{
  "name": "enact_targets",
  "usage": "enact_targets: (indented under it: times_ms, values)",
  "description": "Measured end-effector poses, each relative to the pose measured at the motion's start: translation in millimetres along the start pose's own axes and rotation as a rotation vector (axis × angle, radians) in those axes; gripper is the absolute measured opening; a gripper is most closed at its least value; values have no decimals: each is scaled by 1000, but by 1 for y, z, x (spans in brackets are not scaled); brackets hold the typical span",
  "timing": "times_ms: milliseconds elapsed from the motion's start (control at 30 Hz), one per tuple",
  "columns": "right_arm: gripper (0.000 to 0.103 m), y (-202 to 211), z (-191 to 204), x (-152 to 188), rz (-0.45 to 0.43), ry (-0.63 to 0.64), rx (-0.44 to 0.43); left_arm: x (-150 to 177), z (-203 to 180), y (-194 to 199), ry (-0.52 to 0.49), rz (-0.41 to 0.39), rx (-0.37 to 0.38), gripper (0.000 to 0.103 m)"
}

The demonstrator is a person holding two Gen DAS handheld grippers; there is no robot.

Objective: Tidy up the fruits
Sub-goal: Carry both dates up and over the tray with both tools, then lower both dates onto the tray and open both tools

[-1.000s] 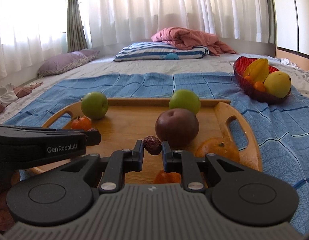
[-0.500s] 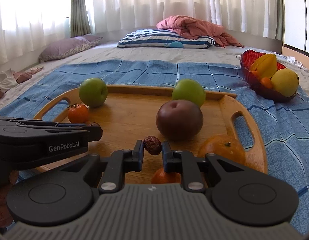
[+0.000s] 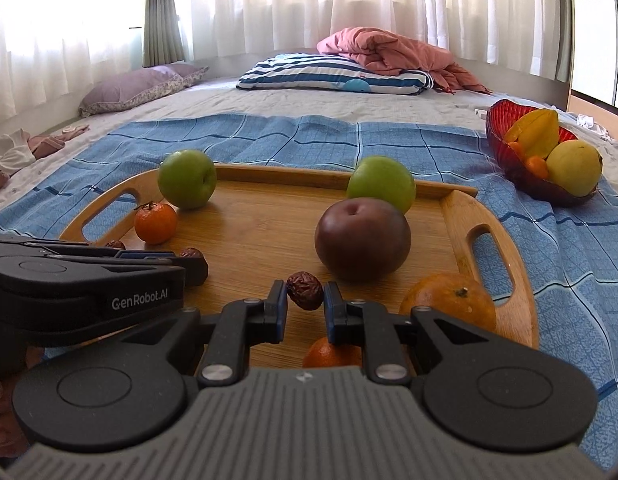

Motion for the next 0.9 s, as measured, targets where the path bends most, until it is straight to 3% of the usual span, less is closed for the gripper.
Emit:
enact_targets:
  times_ms: [733,900]
  values:
    - [24,-3,0,-1,15,6,-12,2,-1,-2,-2,-3,-12,20]
    - [29,-2,-1,0,16,-3,-17,1,-1,1,-2,-9,-13,25]
Point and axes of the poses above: each gripper's, at about its wrist camera, not at the fingertips, and y roughly against the way its jaws point, z to its left, x to its underside, the point moved 7 cm from there along -y, roughly the way its jaws point, and after that the axes turned 3 degrees about z, right-handed, at the moved point
